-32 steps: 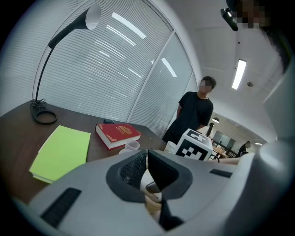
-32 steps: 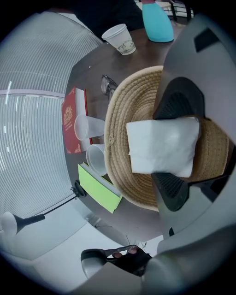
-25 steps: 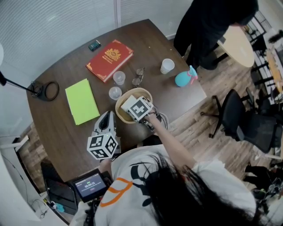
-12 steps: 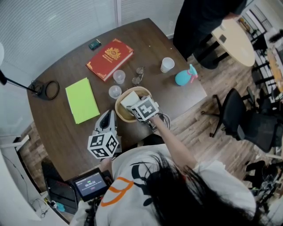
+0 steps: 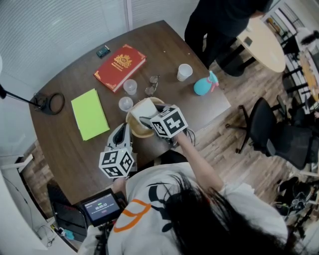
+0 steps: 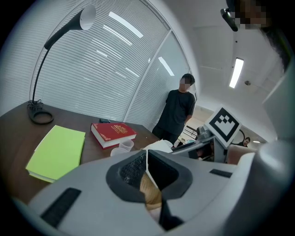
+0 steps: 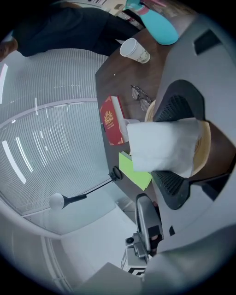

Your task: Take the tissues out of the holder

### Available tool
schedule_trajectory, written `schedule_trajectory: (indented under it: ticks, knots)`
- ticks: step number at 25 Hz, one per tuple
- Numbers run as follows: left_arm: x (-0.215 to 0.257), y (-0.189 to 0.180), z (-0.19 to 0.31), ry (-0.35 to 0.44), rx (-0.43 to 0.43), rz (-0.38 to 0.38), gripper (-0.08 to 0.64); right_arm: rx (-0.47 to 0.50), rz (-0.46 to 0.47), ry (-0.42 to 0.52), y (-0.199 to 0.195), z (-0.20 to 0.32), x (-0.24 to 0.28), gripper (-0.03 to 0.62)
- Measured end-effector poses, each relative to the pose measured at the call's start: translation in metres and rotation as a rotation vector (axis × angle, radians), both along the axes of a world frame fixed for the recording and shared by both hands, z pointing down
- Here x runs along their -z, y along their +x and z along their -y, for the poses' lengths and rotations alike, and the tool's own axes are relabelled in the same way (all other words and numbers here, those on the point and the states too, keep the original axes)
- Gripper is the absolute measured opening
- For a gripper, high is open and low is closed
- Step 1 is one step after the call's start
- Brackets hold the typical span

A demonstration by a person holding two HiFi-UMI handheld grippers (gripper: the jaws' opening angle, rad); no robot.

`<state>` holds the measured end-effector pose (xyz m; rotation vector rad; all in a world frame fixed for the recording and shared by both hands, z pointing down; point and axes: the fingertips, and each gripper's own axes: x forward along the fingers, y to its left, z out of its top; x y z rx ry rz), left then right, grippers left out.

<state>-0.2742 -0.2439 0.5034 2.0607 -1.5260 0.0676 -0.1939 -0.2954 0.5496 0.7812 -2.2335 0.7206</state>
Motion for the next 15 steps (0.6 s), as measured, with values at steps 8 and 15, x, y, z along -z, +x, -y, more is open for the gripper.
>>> schedule_trajectory:
  ticks: [8, 15]
  knots:
    - [0.003, 0.023, 0.004, 0.007, -0.034, 0.004, 0.005, -0.043, 0.049, 0.042, 0.036, -0.002, 0.031, 0.341]
    - [0.006, 0.059, 0.008, 0.015, -0.098, 0.013, 0.005, -0.138, 0.060, 0.056, 0.089, 0.003, 0.039, 0.341]
